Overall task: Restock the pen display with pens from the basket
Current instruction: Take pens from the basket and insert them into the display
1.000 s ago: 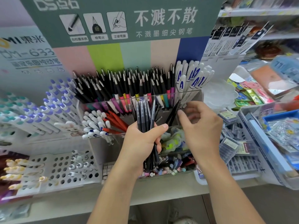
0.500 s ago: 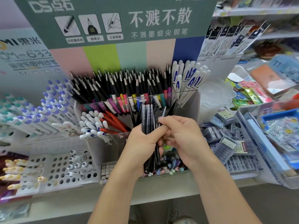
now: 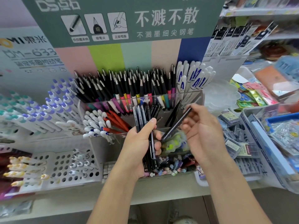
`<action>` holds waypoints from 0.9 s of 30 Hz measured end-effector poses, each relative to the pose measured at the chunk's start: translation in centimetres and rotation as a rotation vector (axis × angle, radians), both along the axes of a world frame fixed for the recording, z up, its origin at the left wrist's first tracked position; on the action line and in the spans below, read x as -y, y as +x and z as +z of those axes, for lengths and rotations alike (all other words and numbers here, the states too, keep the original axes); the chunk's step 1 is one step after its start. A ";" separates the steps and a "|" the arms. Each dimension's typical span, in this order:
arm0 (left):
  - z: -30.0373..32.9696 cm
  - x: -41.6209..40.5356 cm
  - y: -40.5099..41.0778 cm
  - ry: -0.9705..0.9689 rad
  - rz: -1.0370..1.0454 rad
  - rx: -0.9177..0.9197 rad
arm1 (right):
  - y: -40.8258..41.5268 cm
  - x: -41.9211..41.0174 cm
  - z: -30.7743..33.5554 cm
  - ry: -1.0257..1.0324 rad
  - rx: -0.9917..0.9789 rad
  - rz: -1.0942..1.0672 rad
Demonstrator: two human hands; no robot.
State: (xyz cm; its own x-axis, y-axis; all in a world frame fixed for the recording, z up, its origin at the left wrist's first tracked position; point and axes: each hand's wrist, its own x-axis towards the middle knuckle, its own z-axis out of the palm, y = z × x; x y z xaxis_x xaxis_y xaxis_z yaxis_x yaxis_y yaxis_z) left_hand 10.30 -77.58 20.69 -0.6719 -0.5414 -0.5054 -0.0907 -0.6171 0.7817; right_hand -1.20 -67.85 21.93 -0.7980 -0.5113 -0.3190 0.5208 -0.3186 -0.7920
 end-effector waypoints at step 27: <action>-0.7 -0.1 0.0 -0.321 -0.068 0.014 | -0.6 0.0 -0.8 0.695 -0.686 0.072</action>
State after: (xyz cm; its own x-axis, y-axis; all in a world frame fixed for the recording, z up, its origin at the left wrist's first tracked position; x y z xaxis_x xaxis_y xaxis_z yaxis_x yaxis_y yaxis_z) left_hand 10.25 -77.53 20.03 -0.7061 -0.6289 -0.3256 -0.1352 -0.3316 0.9337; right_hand -1.84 -67.88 21.17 -0.8969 -0.4398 -0.0460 -0.1233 0.3485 -0.9292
